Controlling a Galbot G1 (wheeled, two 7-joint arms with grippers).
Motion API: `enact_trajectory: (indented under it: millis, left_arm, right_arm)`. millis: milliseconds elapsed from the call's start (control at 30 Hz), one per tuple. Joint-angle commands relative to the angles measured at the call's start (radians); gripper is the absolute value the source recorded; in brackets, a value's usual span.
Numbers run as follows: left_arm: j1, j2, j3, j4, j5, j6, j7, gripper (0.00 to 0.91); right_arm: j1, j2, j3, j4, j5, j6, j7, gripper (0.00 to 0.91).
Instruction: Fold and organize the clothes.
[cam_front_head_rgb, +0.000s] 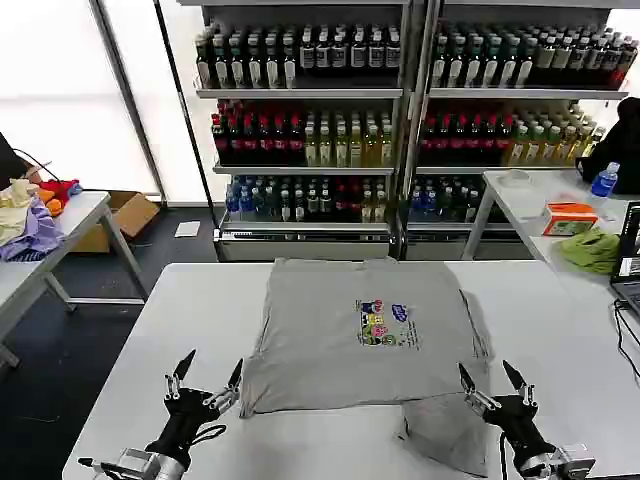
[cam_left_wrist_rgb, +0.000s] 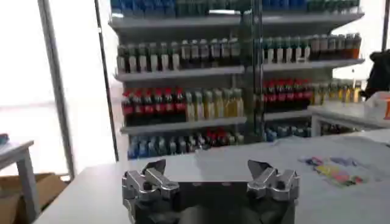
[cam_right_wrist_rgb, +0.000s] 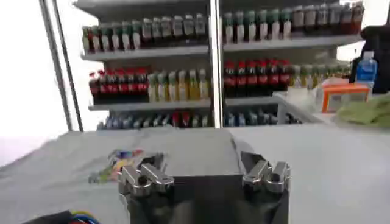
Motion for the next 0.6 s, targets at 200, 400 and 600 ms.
enact_trajectory:
  millis: [200,400,600]
  left_arm:
    - [0.017,0.136,0.082,0.022,-0.159,0.287,-0.152,0.907]
    - [-0.033,0.157,0.115,0.072,-0.179,0.289,-0.156,0.907]
    - [-0.072,0.134,0.161,0.116,-0.180,0.274,-0.184,0.907]
  right_arm:
    - [-0.193,-0.027,-0.038,0.078,0.059,-0.149,0.150,0.907]
    - [-0.203,-0.002,-0.075,0.080,0.028,-0.135,0.168,0.907]
    - [-0.210,0.005,-0.093,0.078,-0.003,-0.113,0.151,0.000]
